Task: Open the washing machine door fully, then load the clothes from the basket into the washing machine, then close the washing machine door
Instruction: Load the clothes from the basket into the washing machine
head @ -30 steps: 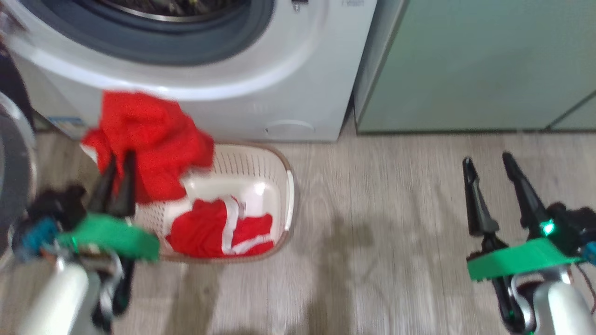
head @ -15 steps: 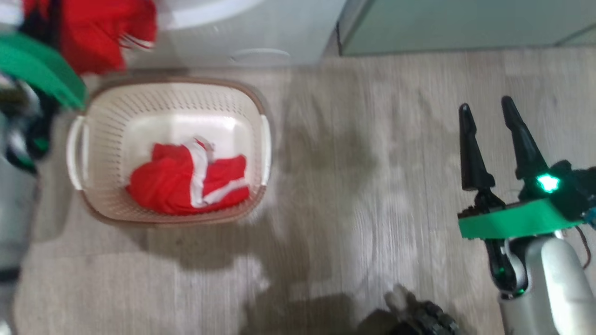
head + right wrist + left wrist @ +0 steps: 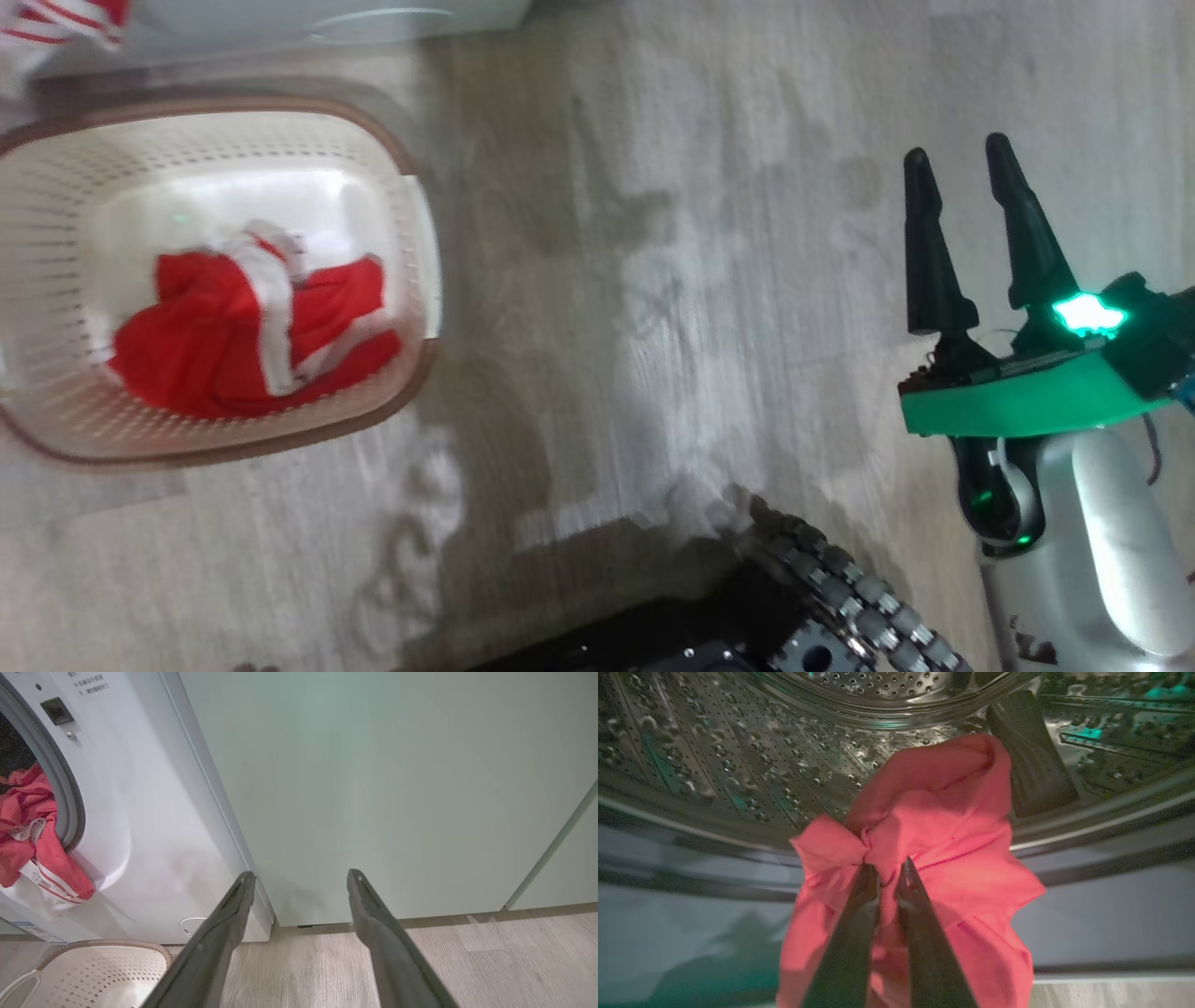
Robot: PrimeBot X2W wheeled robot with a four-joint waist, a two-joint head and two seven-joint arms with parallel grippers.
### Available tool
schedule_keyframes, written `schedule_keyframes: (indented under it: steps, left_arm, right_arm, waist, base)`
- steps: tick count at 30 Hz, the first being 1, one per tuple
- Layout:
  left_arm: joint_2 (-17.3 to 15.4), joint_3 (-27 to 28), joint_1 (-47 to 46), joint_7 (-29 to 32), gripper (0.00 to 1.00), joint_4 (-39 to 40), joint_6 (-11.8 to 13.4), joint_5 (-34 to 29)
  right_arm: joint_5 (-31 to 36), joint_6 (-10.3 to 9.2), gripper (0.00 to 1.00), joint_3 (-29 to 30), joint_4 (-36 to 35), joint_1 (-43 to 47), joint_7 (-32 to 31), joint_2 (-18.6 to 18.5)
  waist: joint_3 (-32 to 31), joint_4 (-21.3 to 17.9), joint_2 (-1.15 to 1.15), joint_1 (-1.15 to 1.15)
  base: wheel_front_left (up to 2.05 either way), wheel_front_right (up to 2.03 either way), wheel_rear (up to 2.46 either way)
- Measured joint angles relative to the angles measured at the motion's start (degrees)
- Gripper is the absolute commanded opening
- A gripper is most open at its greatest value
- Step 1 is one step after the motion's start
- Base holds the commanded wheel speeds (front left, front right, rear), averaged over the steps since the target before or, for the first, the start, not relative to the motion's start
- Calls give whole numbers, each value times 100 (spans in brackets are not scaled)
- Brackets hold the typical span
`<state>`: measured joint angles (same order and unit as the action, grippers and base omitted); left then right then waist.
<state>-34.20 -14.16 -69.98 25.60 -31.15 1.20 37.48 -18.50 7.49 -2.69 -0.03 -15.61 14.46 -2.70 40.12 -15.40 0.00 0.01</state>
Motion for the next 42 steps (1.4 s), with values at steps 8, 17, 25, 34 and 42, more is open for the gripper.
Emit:
schedule_keyframes:
  steps: [8,17,25,34,42]
  left_arm:
    - [-478,24,-831,453,0,-52,153,-231]
    - [-593,118,-1586,-818,0,41,413,-743]
    - [-495,142,-2053,-2035,0,-198,385,-984]
    - [-352,125,-1557,-2128,0,-998,75,-738]
    - [-268,-12,-1251,-2547,100,-905,18,-769]
  right_arm:
    - [-271,0,100,-189,-76,-60,0,1]
    - [-504,0,100,-352,-134,-255,1,2]
    - [-578,0,100,-356,-153,-260,1,2]
    - [-577,0,100,-322,-159,-265,1,2]
    - [-525,0,100,-249,-175,-263,1,2]
  waist:
    - [395,-431,0,-1]
    - [745,-747,0,0]
    - [849,-770,0,-1]
    - [852,-635,0,-1]
    - [762,-486,0,-1]
  base:
    - [0,0,0]
    - [0,0,0]
    - [0,0,0]
    - [0,0,0]
    - [0,0,0]
